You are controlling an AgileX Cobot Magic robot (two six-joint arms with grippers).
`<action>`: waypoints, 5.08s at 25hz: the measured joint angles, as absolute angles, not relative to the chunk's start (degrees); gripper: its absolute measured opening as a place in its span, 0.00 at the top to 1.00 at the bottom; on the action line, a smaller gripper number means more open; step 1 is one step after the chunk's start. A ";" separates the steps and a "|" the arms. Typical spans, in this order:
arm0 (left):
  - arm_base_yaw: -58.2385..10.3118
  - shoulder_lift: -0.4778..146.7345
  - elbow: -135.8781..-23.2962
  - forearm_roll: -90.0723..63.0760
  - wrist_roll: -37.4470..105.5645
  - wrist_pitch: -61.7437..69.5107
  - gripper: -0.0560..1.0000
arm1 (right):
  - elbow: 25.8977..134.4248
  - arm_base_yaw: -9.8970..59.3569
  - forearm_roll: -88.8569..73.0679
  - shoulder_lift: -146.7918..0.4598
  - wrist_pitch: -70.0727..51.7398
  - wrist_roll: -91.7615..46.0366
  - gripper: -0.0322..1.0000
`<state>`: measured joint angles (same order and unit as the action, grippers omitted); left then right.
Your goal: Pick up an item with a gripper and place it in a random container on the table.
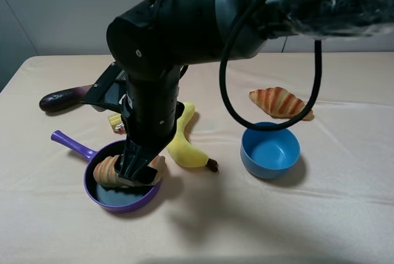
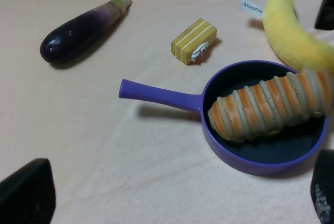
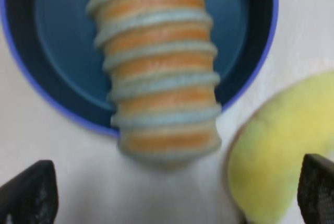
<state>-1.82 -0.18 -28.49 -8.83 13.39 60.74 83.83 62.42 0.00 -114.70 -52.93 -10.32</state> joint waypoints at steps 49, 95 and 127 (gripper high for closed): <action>-1.82 -0.18 -28.49 -8.83 13.39 60.74 0.01 | 41.59 54.00 8.74 -65.86 -64.35 2.90 0.30; -1.82 -0.18 -28.49 -8.83 13.35 60.74 0.01 | 30.91 1.96 6.67 -5.09 -64.03 6.81 0.30; -1.82 -0.18 -28.49 -8.83 13.35 60.74 0.01 | 28.61 1.10 3.62 0.42 -59.10 4.05 0.30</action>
<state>-1.82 -0.18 -28.49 -8.83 13.35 60.74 28.61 1.10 3.62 0.42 -59.10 4.05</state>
